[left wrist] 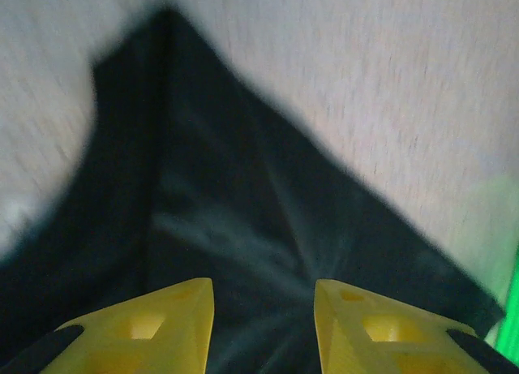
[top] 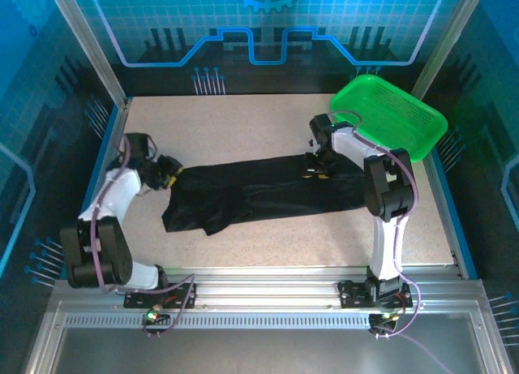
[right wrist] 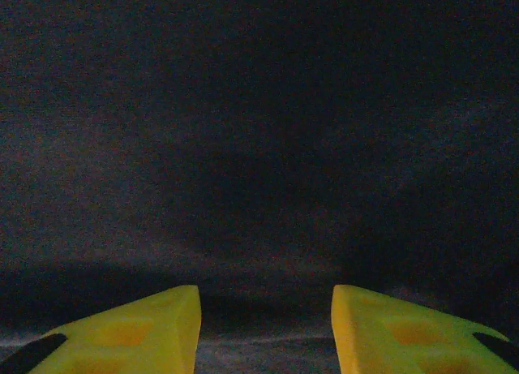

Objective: Fold and stack the t-shirts

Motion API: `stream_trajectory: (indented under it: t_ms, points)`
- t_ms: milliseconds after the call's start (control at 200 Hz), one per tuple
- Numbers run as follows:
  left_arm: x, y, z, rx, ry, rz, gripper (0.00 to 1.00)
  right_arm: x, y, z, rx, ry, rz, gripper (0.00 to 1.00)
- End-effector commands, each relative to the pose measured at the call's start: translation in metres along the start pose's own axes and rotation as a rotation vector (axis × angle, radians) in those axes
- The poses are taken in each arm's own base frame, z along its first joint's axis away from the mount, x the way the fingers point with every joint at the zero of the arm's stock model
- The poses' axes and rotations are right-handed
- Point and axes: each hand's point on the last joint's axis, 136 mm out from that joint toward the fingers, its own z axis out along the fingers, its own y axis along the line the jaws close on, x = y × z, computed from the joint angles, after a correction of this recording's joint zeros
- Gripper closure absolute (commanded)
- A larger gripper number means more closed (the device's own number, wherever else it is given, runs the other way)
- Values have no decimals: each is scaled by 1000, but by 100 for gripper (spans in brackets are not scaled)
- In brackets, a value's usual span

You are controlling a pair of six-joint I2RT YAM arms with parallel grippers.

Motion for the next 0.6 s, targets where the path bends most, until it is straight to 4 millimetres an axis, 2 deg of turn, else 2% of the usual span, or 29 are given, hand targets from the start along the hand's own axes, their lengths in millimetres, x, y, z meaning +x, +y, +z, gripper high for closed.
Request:
stream_trajectory:
  t_ms: [0, 100, 285, 515, 595]
  points:
    - [39, 26, 23, -45, 100, -69, 62, 0, 12, -15, -45, -15, -31, 52]
    - [44, 36, 33, -70, 123, -37, 62, 4, 11, -10, -49, 0, -25, 52]
    - [36, 39, 53, -93, 135, 26, 62, 5, 12, -7, -59, 8, -21, 52]
    - [37, 49, 60, -128, 147, 34, 68, 7, 9, -5, -62, 15, -7, 52]
    - [34, 41, 57, -99, 130, 30, 73, 8, 8, -6, -61, 15, -3, 52]
